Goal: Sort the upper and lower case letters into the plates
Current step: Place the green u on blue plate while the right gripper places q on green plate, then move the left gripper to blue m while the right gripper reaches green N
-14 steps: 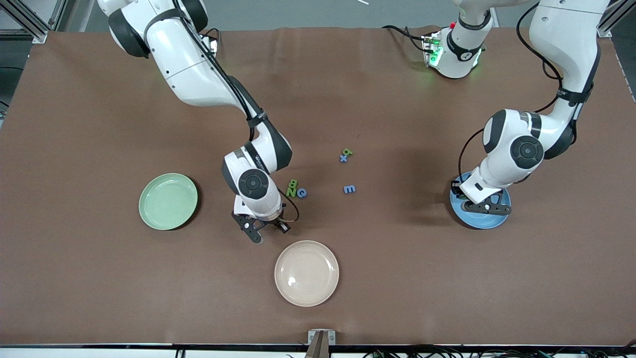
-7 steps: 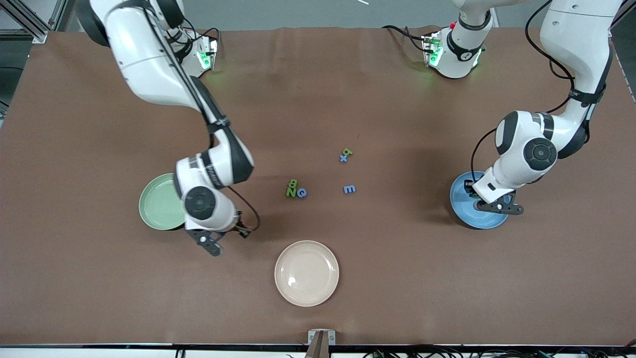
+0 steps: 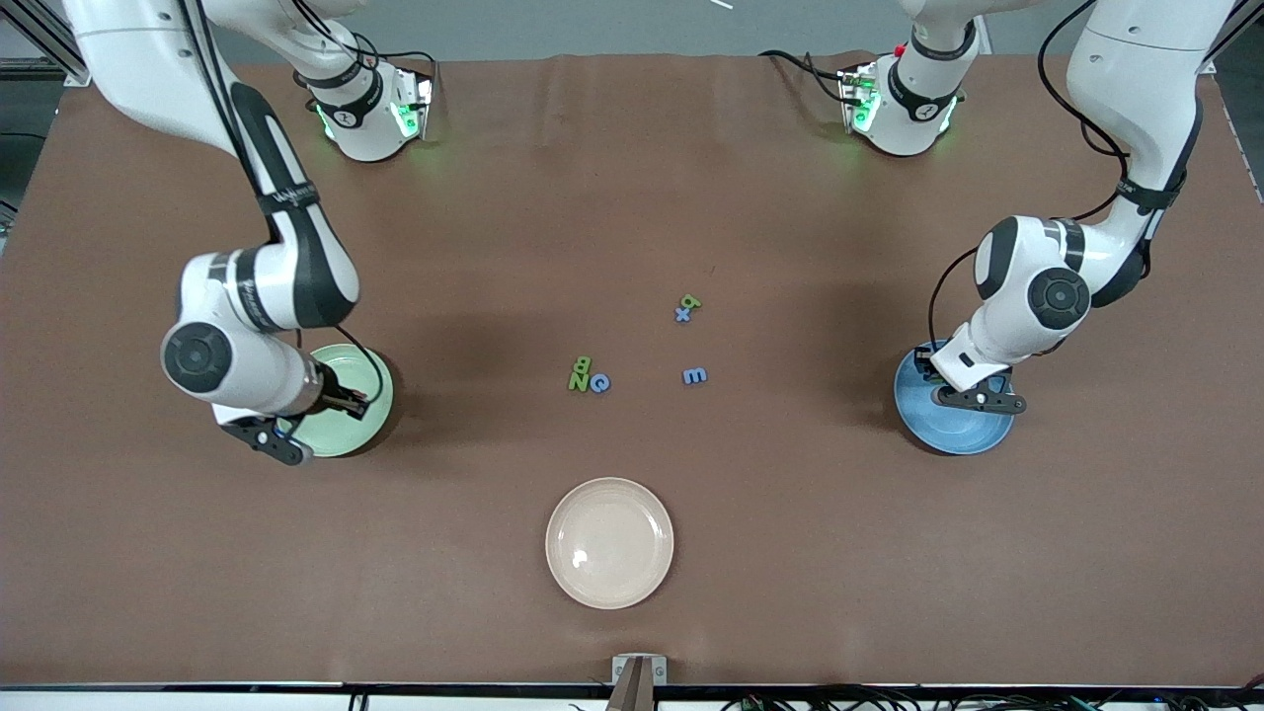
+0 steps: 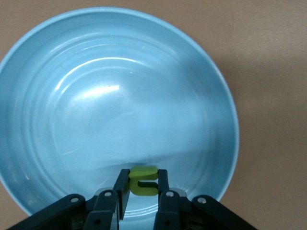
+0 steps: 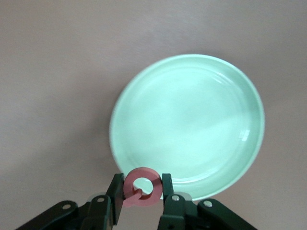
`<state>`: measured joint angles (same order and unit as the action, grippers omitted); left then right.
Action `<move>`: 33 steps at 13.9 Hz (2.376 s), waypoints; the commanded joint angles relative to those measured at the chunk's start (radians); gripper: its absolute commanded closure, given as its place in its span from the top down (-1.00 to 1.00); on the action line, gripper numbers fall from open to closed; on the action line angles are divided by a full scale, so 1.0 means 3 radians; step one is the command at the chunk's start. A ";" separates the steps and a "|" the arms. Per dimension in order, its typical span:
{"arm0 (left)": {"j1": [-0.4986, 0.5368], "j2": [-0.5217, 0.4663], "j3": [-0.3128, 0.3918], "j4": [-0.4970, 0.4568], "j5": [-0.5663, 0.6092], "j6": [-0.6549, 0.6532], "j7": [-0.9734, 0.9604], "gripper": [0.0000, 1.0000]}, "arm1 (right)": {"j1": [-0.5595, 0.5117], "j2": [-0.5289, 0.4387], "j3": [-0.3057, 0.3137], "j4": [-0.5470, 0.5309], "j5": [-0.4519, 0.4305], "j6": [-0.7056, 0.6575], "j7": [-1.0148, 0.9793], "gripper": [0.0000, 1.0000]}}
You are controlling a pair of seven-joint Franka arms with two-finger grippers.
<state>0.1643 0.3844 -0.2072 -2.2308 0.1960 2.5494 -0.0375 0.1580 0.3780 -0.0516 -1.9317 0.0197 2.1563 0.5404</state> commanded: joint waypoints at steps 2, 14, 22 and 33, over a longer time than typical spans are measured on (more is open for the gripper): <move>0.0071 -0.0034 -0.0025 -0.0060 0.0057 0.0041 0.0069 -0.77 | -0.0189 -0.0360 0.0070 -0.0933 -0.0009 0.0710 -0.0247 -0.99; 0.0143 0.0012 -0.0025 -0.0101 0.0057 0.0046 0.0074 -0.59 | -0.0215 -0.0150 0.0065 -0.1144 -0.0009 0.1270 -0.0303 -0.17; 0.0122 -0.0315 -0.0352 0.0301 -0.0065 -0.0580 -0.0201 1.00 | -0.0113 -0.0212 0.0095 -0.0951 -0.0009 0.0959 -0.0100 1.00; -0.0470 0.0374 -0.1068 0.1494 -0.0060 -0.1130 -0.2113 0.99 | 0.1196 0.0447 0.0121 0.0225 0.0001 0.0595 0.2410 1.00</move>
<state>0.0831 0.4244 -0.5287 -1.8679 0.1700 2.2308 -0.5798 0.4822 0.4370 -0.0065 -1.9517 0.0202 2.3421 1.1764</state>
